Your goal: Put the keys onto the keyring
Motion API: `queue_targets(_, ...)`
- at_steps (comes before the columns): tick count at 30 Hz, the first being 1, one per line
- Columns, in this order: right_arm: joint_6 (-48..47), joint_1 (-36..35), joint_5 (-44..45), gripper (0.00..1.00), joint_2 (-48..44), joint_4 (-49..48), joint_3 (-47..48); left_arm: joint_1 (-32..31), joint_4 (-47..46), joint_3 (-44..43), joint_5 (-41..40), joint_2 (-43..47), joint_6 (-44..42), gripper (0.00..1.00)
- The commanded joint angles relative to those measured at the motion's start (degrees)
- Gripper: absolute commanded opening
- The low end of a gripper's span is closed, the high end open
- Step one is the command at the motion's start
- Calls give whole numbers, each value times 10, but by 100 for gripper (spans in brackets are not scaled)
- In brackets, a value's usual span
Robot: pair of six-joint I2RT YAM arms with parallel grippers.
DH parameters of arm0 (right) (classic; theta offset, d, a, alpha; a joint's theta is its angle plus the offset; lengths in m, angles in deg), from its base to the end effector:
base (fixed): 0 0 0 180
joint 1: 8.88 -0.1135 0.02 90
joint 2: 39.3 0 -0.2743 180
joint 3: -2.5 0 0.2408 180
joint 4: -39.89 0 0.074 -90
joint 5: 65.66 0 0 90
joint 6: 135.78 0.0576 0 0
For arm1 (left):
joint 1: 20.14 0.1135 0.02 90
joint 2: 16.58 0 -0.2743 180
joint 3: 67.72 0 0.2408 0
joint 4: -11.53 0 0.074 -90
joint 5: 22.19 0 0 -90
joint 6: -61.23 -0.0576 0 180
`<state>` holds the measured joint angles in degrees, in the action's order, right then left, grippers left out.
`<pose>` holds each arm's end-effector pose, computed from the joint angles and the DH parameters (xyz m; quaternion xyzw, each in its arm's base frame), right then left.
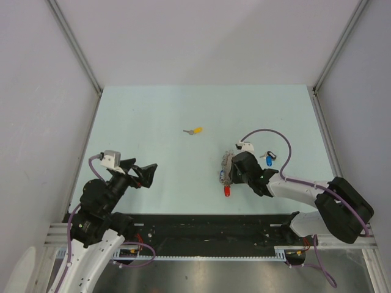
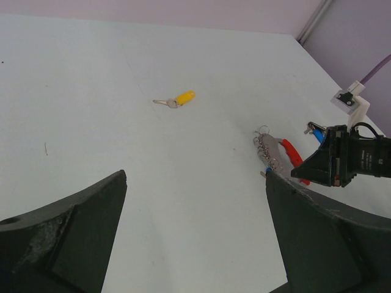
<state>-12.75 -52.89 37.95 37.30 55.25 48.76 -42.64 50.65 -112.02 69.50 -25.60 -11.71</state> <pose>0.1928 0.1674 0.1657 -0.0435 0.9197 0.1473 0.3613 0.0704 -0.0310 0.2868 0.0447 0.7290 -0.2413 0.6390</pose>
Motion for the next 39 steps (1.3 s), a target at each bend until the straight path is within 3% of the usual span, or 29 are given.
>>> queue_targets(1,15,6,-12,22,-36,-90,-27,-3,-5,-2,2,-7,4,100)
queue_targets(25,26,38,-77,22,27,-238,-92,-2,-5,-2,2,-9,4,100)
queue_targets(39,10,32,-66,24,8,-272,-108,-1,-5,-1,2,-11,4,100)
